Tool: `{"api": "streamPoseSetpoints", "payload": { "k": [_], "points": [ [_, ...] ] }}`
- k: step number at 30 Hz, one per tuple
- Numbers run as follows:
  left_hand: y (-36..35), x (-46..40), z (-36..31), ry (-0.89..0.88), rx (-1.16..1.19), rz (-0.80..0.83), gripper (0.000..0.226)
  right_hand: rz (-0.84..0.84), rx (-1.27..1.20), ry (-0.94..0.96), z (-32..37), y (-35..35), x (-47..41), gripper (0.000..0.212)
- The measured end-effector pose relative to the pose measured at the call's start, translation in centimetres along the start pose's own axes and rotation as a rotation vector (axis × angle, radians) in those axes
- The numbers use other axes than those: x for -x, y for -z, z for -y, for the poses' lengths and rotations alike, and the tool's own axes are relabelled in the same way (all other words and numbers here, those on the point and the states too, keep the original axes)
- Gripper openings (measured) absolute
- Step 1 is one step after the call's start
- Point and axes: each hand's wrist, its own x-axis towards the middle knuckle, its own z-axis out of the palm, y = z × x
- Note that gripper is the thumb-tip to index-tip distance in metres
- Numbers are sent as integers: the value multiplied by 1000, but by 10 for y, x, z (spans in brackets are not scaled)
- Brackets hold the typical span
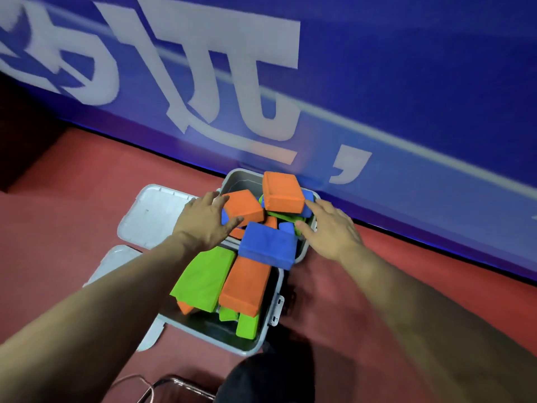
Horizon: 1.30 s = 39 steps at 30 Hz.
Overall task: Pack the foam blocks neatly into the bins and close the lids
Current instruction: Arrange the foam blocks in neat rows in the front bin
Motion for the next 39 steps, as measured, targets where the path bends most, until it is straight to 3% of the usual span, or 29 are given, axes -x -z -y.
{"api": "streamPoseSetpoints", "payload": {
  "k": [10,18,27,39],
  "points": [
    [100,157,-15,27,62,-92,108,-62,127,136,58,79,145,70],
    [145,189,8,33,18,-173,108,-121,178,235,98,105,167,68],
    [150,143,55,-51,19,-173,110,-159,188,172,130,96,121,72],
    [141,-25,167,-313,23,-17,106,-167,159,-80,218,34,5,64]
  ]
}}
